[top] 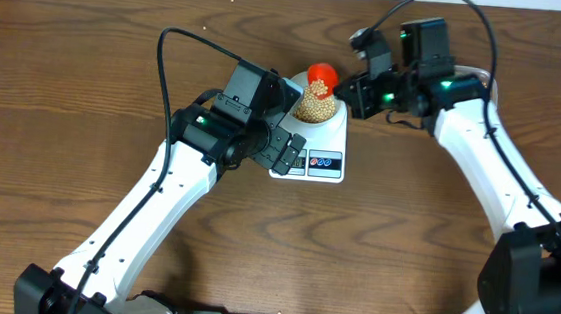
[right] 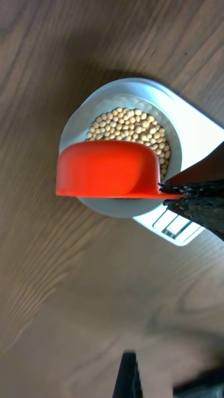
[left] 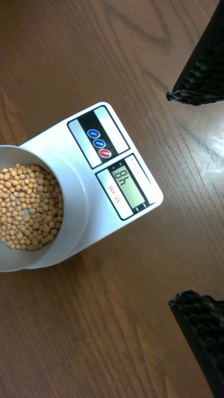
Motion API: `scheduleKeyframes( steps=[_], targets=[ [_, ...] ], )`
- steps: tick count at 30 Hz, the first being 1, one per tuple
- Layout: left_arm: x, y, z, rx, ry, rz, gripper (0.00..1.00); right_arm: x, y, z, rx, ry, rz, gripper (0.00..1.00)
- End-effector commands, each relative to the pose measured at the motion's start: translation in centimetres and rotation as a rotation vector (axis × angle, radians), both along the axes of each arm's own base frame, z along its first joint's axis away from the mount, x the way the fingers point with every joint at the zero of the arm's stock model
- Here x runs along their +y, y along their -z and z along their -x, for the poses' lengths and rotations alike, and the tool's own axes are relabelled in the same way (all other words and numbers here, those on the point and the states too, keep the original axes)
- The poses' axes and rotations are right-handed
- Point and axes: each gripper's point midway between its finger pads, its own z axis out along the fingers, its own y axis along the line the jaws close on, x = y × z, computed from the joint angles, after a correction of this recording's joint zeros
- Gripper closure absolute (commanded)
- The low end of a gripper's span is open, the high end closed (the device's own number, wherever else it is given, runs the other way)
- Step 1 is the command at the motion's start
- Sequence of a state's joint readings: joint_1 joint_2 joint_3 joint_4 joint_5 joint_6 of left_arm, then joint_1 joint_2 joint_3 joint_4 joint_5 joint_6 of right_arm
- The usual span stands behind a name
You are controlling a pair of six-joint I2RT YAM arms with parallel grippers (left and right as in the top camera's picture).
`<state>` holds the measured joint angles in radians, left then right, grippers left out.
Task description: Scoop item into bowl and weigh 50g on scale
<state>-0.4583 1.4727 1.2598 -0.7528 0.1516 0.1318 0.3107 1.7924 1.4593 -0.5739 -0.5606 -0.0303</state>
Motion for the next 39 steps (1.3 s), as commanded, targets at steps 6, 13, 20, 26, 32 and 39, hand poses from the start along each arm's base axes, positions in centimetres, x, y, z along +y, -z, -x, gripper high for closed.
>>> scheduleKeyframes(
  steps=[6, 13, 20, 26, 32, 39],
  targets=[
    [0.1, 0.21, -0.05, 0.006, 0.002, -0.005, 0.02, 0.39, -0.38, -0.26, -0.106, 0.005, 0.134, 0.99],
    [0.1, 0.21, -0.05, 0.006, 0.002, -0.005, 0.02, 0.35, -0.37, -0.27, -0.106, 0.005, 0.135, 0.99],
    [0.1, 0.21, -0.05, 0.006, 0.002, -0.005, 0.02, 0.08, -0.24, -0.5, -0.143, -0.014, 0.175, 0.99],
    [0.1, 0.21, -0.05, 0.006, 0.002, -0.005, 0.02, 0.08, -0.23, -0.49, -0.149, -0.02, 0.178, 0.99],
    [0.1, 0.21, -0.05, 0.006, 0.002, -0.005, 0.02, 0.1, -0.18, -0.41, -0.177, -0.057, 0.199, 0.99],
    [0.1, 0.21, -0.05, 0.006, 0.002, -0.005, 0.02, 0.1, -0.16, -0.37, -0.174, -0.056, 0.198, 0.99]
  ],
)
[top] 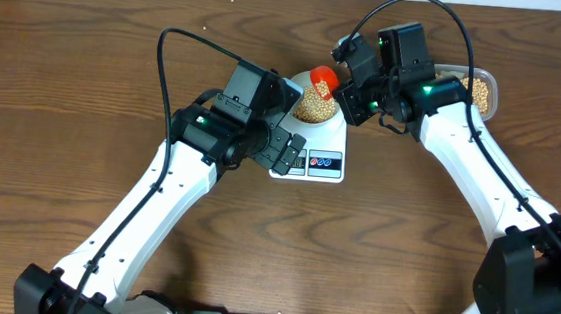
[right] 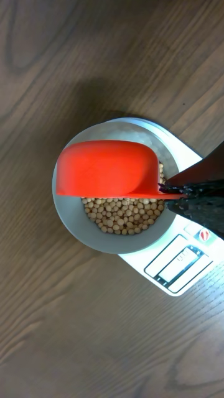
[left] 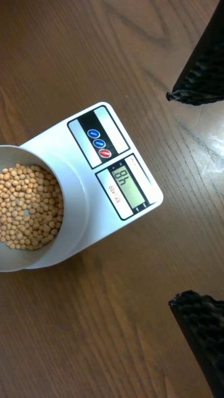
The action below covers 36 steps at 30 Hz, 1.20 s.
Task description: Scoop item into bowl and weigh 50g on scale
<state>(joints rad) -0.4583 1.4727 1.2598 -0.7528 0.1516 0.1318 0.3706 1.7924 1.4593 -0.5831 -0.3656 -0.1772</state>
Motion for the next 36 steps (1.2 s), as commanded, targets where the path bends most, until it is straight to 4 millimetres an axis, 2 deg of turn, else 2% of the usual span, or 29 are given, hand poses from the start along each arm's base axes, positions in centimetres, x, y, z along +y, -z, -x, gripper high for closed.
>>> scheduleKeyframes(
  steps=[1, 11, 36],
  targets=[
    [0.1, 0.21, -0.05, 0.006, 0.002, -0.005, 0.02, 0.18, -1.45, -0.01, -0.039, -0.017, -0.005, 0.99],
    [0.09, 0.21, -0.04, 0.006, 0.003, -0.005, 0.02, -0.42, -1.53, -0.24, 0.012, 0.048, -0.052, 0.99],
    [0.1, 0.21, -0.05, 0.006, 0.002, -0.005, 0.02, -0.59, -1.49, -0.26, -0.016, 0.009, -0.029, 0.99]
  ],
)
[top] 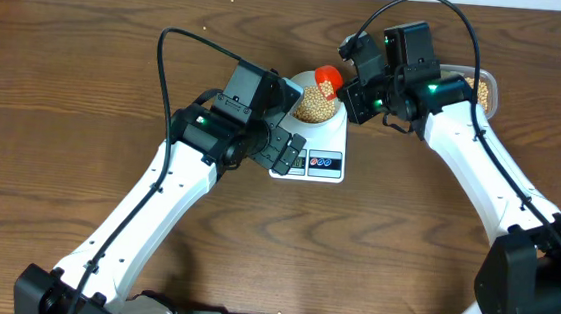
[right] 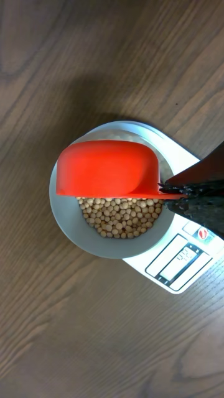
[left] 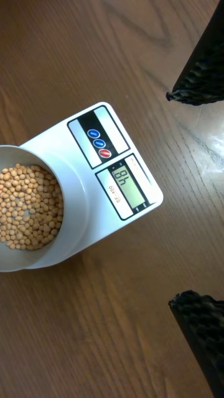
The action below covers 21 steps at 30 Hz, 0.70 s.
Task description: Scoop item into bowl and weigh 50g on scale
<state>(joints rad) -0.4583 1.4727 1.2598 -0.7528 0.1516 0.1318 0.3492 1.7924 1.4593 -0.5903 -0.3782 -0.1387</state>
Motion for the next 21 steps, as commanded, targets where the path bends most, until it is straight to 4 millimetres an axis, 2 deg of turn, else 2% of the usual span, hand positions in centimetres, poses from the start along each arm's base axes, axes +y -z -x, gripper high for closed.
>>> scheduleKeyframes(
  steps=[1, 9, 21],
  targets=[
    [0.1, 0.21, -0.05, 0.006, 0.002, -0.005, 0.02, 0.18, -1.52, -0.01, -0.055, -0.044, 0.0, 0.99],
    [0.1, 0.21, -0.06, 0.006, 0.002, -0.005, 0.02, -0.73, -1.18, -0.55, -0.101, -0.051, 0.076, 0.99],
    [0.09, 0.21, -0.04, 0.006, 0.003, -0.005, 0.02, -0.54, -1.18, -0.44, -0.132, -0.1, 0.101, 0.99]
  ],
)
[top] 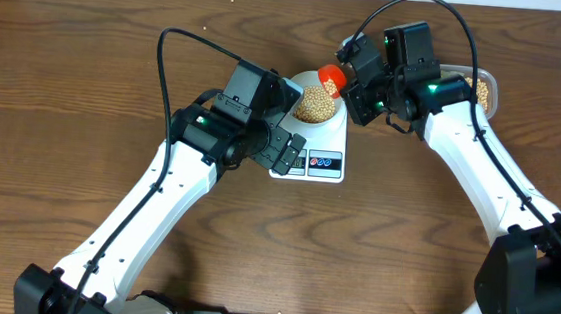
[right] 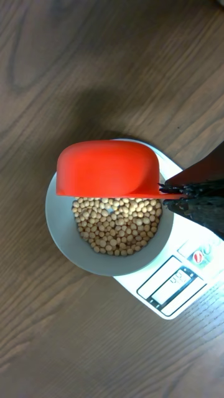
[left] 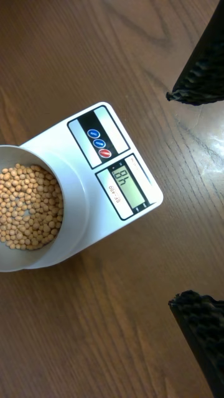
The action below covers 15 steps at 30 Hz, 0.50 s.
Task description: Scoop item into bowl and weigh 50g on scale
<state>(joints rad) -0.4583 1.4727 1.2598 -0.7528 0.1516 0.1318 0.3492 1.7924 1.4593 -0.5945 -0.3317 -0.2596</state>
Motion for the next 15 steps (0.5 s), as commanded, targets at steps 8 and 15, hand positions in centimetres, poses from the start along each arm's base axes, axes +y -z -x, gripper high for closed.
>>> scheduleKeyframes(
  steps=[8, 15],
  targets=[
    [0.1, 0.21, -0.05, 0.006, 0.002, -0.005, 0.02, 0.25, -1.48, -0.07, -0.064, -0.048, 0.017, 0.99],
    [0.09, 0.21, -0.04, 0.006, 0.003, -0.005, 0.02, 0.25, -1.48, -0.07, -0.084, -0.077, 0.034, 0.99]
  ],
)
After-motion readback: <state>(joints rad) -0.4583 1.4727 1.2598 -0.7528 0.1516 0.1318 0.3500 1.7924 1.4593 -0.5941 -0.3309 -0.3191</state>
